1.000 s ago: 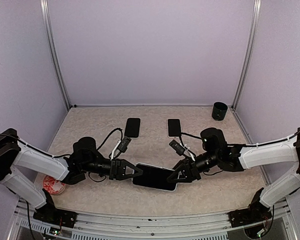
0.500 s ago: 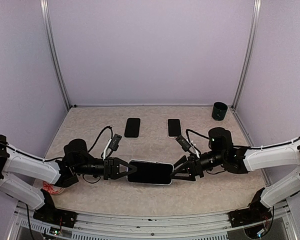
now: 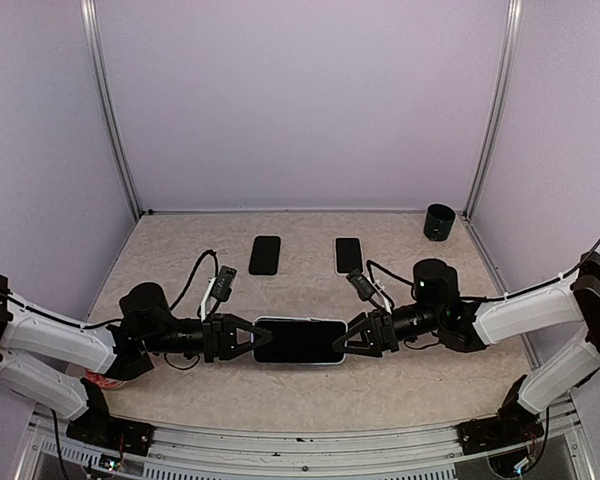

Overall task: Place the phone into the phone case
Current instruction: Press the phone case against the phone.

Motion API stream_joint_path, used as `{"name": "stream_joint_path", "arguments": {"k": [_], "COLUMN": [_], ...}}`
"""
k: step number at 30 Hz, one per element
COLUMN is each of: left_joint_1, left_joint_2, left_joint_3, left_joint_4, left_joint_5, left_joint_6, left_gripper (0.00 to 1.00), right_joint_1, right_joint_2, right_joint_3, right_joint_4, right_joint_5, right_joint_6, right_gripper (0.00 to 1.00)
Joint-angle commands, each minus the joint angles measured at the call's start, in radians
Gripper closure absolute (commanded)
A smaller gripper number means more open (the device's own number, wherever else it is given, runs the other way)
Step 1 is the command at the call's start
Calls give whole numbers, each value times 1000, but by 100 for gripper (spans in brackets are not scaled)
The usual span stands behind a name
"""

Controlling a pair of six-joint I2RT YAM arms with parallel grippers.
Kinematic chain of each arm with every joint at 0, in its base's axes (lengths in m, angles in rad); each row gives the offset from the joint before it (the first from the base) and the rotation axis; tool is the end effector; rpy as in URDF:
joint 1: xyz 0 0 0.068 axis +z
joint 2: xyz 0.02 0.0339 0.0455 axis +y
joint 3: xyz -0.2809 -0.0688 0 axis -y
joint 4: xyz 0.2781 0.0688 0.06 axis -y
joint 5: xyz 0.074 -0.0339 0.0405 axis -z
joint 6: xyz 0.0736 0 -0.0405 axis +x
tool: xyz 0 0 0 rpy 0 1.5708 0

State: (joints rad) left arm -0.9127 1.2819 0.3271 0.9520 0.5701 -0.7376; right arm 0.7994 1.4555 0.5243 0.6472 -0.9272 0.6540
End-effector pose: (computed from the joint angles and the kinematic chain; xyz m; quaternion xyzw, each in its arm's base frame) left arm 0.1432 -0.2502 0.1901 0.2572 0.6596 -0.6329 0.3134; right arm 0.1776 0.2671 0.1721 -0.3195 0.6942 0.6239 0.1633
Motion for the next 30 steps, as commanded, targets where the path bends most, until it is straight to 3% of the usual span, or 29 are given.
{"name": "stream_joint_path", "arguments": {"k": [1, 8, 10, 12, 17, 19, 24, 30], "left_joint_1": [-19, -30, -30, -32, -29, -25, 0, 6], "left_joint_2": [-17, -11, -10, -10, -27, -42, -73, -64], "left_joint_3": [9, 8, 9, 14, 24, 24, 27, 41], "left_joint_4": [93, 88, 82, 68, 10, -8, -26, -32], "left_joint_5": [-30, -51, -53, -56, -66, -71, -58, -43], "left_joint_6": [26, 35, 37, 40, 61, 70, 71, 64], "left_gripper": [100, 100, 100, 100, 69, 64, 63, 74], "right_joint_1": [20, 29, 29, 29, 29, 29, 29, 30], "right_joint_2": [35, 63, 61, 55, 29, 16, -2, 1], "right_joint_3": [8, 1, -3, -4, -3, -1, 0, 0], "right_joint_4": [117, 183, 194, 195, 168, 143, 107, 109], "right_joint_5": [-46, -80, -85, -87, -93, -91, -90, -91], "right_joint_6": [61, 97, 102, 101, 81, 65, 44, 48], "right_gripper": [48, 92, 99, 100, 100, 100, 100, 100]}}
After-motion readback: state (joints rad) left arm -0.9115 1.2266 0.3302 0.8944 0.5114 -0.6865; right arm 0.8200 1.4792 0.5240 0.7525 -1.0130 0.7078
